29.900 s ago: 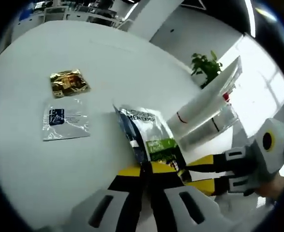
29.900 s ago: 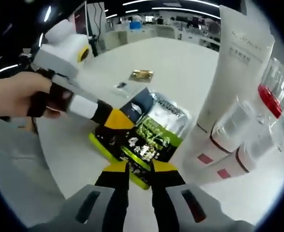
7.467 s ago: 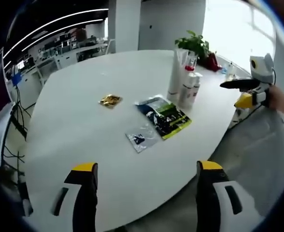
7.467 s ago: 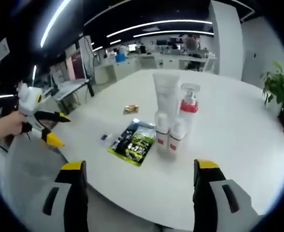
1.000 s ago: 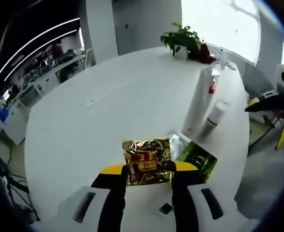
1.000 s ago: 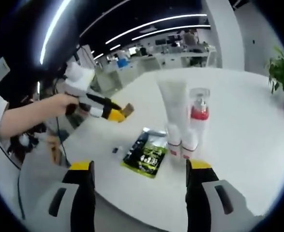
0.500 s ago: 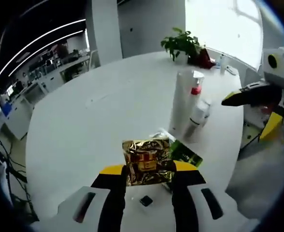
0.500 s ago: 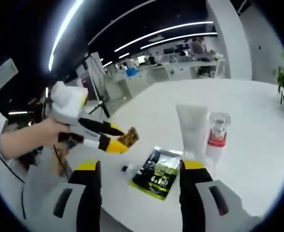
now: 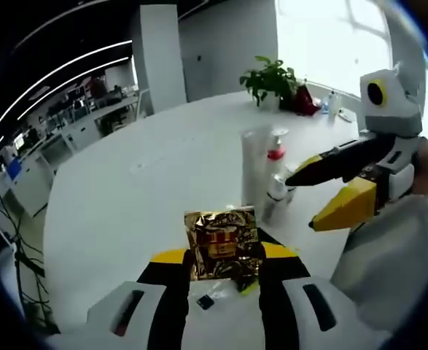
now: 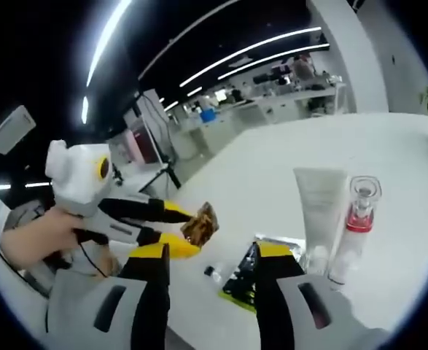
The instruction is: Arrange the skincare products in the storage area until every visible bottle or jar stands upright without overlapping.
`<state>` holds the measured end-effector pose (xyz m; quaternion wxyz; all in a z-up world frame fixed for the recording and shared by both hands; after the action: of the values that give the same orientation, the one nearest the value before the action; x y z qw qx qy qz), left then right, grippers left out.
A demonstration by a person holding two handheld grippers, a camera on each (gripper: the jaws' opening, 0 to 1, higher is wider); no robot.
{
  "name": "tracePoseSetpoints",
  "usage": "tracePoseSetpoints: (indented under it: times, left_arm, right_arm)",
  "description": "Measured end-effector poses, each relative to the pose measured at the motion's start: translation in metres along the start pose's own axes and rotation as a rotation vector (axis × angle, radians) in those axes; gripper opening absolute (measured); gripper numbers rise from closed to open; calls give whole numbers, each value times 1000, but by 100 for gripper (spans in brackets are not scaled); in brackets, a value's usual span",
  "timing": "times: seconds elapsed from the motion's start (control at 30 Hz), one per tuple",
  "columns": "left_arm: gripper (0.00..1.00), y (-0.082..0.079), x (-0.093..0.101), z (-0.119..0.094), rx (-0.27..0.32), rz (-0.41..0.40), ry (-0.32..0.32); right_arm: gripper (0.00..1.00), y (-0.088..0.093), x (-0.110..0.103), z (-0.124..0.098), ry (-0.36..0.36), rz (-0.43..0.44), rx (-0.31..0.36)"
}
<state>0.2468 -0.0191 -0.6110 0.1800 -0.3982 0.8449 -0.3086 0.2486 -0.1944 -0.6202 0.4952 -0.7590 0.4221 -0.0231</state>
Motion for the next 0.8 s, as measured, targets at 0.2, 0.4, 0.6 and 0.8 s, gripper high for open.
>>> tracePoseSetpoints:
  times: [0.2, 0.4, 0.6, 0.8]
  left_arm:
    - [38, -4, 10, -11, 29, 29, -3]
    - [38, -4, 14, -19, 46, 45, -7]
    - [38, -7, 19, -26, 61, 52, -14]
    - [38, -9, 22, -34, 76, 47, -6]
  right_arm:
    - [33, -3, -1, 8, -67, 134, 55]
    - [25, 1, -1, 6, -79, 176, 50]
    - [15, 2, -10, 7, -105, 189, 57]
    - [2, 0, -16, 3, -142, 212, 97]
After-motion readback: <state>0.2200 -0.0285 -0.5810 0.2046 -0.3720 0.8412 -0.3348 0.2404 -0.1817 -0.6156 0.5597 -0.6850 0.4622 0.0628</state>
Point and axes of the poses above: the point that each gripper's makers call its tool centre point, and the gripper's own axes: z roughly forward along the fingers, x roughly to its right, y roughly out of its underside, the point moved 10 cm from there along -z, roughly backward along the fingers, and after that the axes turned 10 degrees about -x, right-handed, at the moved point
